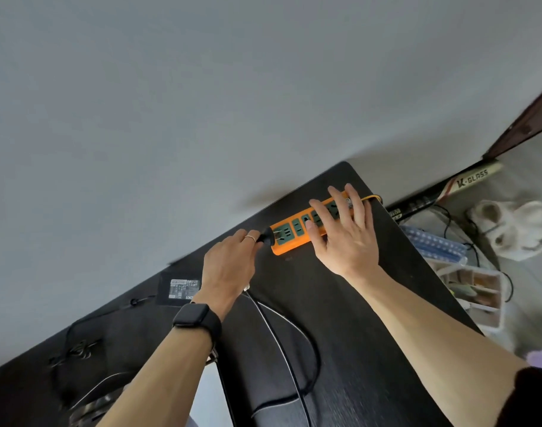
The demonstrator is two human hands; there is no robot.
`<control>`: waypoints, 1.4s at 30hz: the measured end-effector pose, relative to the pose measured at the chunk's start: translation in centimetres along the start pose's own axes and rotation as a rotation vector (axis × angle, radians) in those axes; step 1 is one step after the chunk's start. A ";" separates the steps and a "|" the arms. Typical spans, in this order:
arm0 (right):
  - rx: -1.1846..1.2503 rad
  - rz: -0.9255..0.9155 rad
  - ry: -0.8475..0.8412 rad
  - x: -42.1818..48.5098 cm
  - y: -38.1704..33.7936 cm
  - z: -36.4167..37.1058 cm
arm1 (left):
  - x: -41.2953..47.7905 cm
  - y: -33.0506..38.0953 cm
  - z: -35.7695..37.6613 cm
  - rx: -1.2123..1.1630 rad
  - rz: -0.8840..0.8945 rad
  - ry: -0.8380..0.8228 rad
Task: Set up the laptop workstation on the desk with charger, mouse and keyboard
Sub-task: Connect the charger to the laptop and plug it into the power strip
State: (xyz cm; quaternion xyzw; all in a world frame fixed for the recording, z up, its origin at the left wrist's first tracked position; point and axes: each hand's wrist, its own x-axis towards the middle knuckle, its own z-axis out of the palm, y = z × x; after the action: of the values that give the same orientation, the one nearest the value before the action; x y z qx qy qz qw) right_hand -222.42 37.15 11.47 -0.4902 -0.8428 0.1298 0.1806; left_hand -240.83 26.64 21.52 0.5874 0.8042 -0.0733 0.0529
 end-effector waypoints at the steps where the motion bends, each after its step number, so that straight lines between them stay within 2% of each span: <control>1: -0.002 0.004 -0.005 0.0 0.0 0.0 | 0.1 -0.1 0.1 0.018 0.022 0.013; 9: -0.013 0.011 0.044 0.1 0.2 0.0 | 1.6 0.7 -1.6 0.280 0.204 -0.024; 15: -0.024 0.020 0.045 0.0 0.1 0.2 | 2.3 2.2 -3.4 0.375 0.294 -0.118; 24: -0.008 0.027 0.083 0.1 0.1 0.3 | 3.5 4.4 -4.9 0.576 0.356 -0.269; 42: -0.017 0.031 0.047 0.1 0.1 0.3 | 4.3 6.9 -5.6 0.702 0.512 -0.295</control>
State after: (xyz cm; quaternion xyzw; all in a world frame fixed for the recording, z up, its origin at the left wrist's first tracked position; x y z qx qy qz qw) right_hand -222.54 37.29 11.24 -0.5078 -0.8316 0.1136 0.1942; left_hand -235.52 33.75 25.90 0.7328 0.5436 -0.4088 -0.0191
